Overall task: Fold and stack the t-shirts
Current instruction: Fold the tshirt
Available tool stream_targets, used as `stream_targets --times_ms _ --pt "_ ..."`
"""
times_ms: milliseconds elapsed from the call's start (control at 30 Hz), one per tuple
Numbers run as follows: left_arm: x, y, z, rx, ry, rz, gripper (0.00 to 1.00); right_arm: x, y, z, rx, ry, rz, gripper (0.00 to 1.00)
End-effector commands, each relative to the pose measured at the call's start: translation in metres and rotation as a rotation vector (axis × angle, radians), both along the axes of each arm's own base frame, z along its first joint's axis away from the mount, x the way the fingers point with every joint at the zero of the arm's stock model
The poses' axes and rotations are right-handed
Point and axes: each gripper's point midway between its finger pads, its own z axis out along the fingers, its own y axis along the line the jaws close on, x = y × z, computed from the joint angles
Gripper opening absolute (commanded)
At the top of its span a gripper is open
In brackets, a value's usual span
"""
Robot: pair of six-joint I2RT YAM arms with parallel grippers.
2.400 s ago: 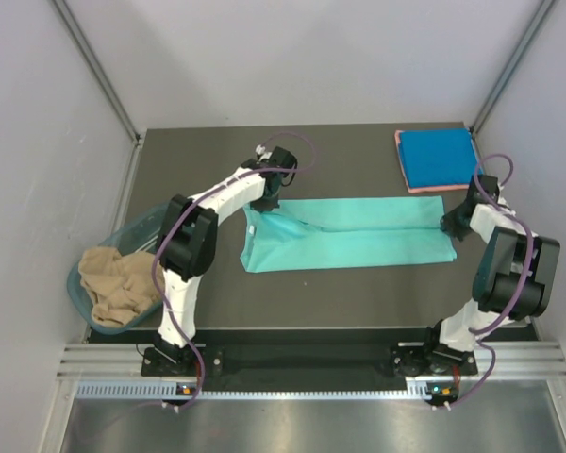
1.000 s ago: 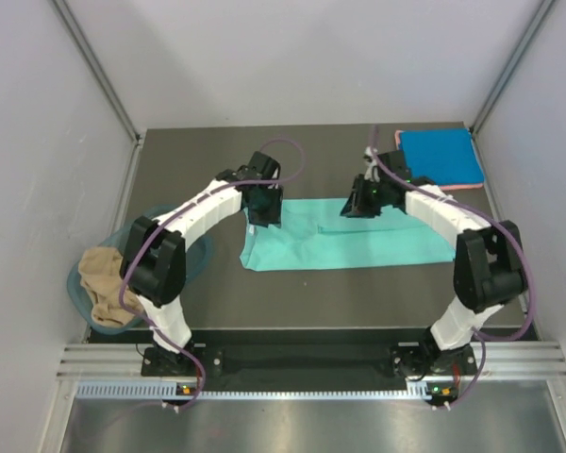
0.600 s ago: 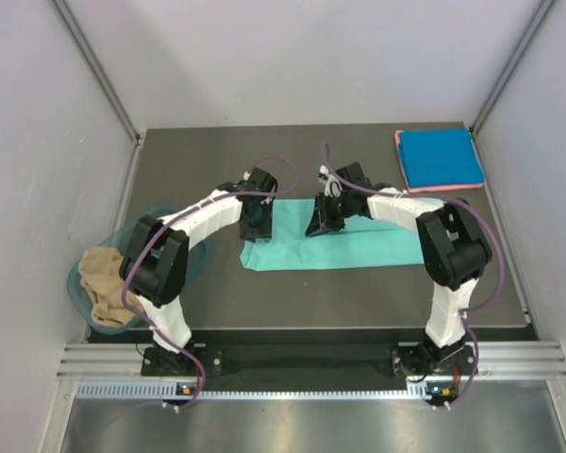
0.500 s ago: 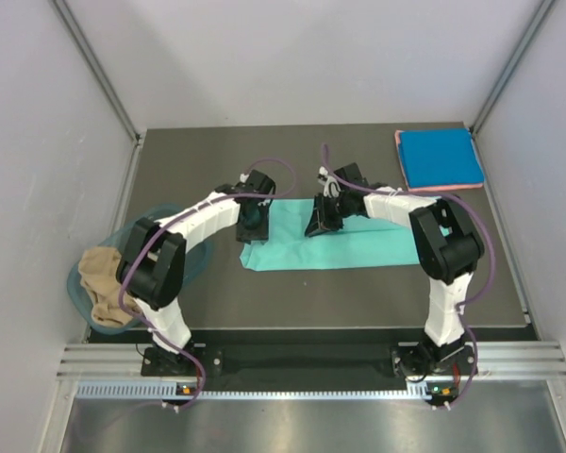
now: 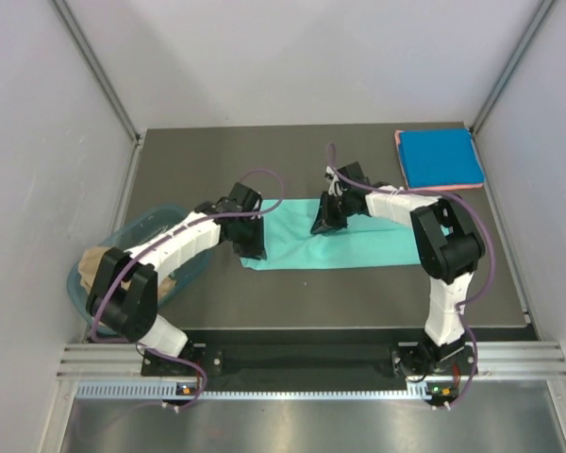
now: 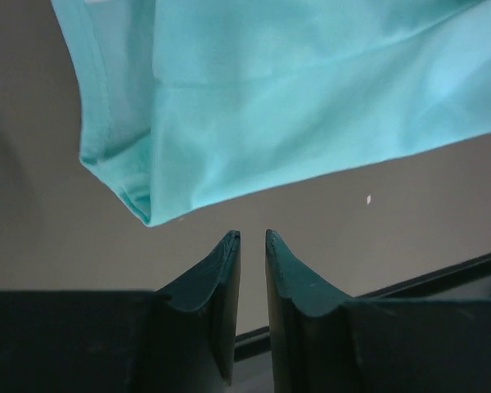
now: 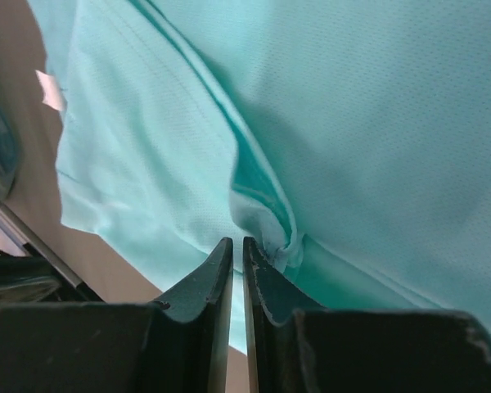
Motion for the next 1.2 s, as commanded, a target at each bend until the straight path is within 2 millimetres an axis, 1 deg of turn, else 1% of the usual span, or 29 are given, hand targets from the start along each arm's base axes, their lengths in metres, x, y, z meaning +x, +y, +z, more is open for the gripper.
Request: stream_targets --times_ms 0,67,133,167,200,233,300,333,400,467,600,700,767,800,833,867,900,933,967,1033,1100,1167 --pt "-0.017 -0.009 -0.014 -0.076 0.055 -0.014 0.24 0.019 0.008 0.053 0.070 -0.111 -0.019 0.10" --pt "-0.022 -0.006 -0.027 -0.063 0.081 -0.011 0.23 0.022 0.015 0.059 0.108 -0.115 -0.010 0.10" --pt "-0.021 0.001 -0.038 -0.020 0.087 0.006 0.22 0.021 0.017 0.054 0.117 -0.099 -0.008 0.10" --pt "-0.020 0.008 -0.043 0.022 0.087 0.032 0.22 0.022 0.019 0.052 0.123 -0.101 -0.008 0.10" --pt "-0.021 0.016 -0.048 0.064 0.093 0.050 0.22 0.021 0.019 0.046 0.120 -0.090 -0.007 0.10" --pt "-0.016 0.027 -0.051 0.121 0.069 0.078 0.21 0.021 0.018 0.042 0.116 -0.086 -0.009 0.11" --pt "-0.014 0.039 -0.053 0.181 0.053 0.111 0.22 0.020 0.017 0.032 0.103 -0.074 -0.004 0.11" --pt "-0.013 0.052 -0.055 0.247 0.043 0.139 0.22 0.020 0.015 0.024 0.090 -0.063 -0.004 0.11" --pt "-0.014 0.060 -0.058 0.286 0.042 0.161 0.22 0.021 0.012 0.014 0.069 -0.056 -0.009 0.11" --pt "-0.015 0.064 -0.061 0.307 0.047 0.171 0.23 0.022 0.010 0.010 0.057 -0.058 -0.007 0.12" --pt "-0.017 0.067 -0.065 0.325 0.064 0.175 0.24 0.024 0.009 0.012 0.047 -0.064 -0.010 0.14" --pt "-0.017 0.067 -0.060 0.328 0.069 0.173 0.24 0.026 0.005 0.025 0.041 -0.085 -0.018 0.16" --pt "-0.012 0.063 -0.048 0.312 0.051 0.170 0.24 0.027 0.003 0.033 0.030 -0.097 -0.018 0.19" --pt "-0.011 0.061 -0.037 0.294 0.034 0.169 0.24 0.027 0.003 0.043 0.033 -0.115 -0.020 0.20" --pt "-0.009 0.059 -0.029 0.276 0.016 0.168 0.25 0.028 0.001 0.049 0.028 -0.125 -0.027 0.22" --pt "-0.003 0.052 -0.017 0.243 -0.010 0.159 0.27 0.028 -0.004 0.050 0.003 -0.129 -0.043 0.22" --pt "0.000 0.046 -0.010 0.210 -0.027 0.142 0.27 0.029 -0.007 0.060 0.005 -0.149 -0.051 0.23" --pt "0.000 0.032 -0.005 0.140 -0.022 0.106 0.27 0.028 -0.008 0.063 0.004 -0.157 -0.055 0.25" --pt "0.003 0.023 0.000 0.101 -0.024 0.092 0.28 0.030 -0.009 0.065 0.002 -0.171 -0.061 0.26" --pt "0.004 0.005 -0.002 0.019 -0.002 0.057 0.28 0.032 -0.008 0.071 0.008 -0.190 -0.060 0.29" --pt "0.006 -0.002 -0.009 -0.003 0.013 0.061 0.28 0.036 -0.007 0.071 0.009 -0.205 -0.049 0.31" --pt "0.014 -0.002 -0.013 0.010 -0.002 0.071 0.28 0.037 -0.008 0.067 -0.012 -0.215 -0.032 0.35"
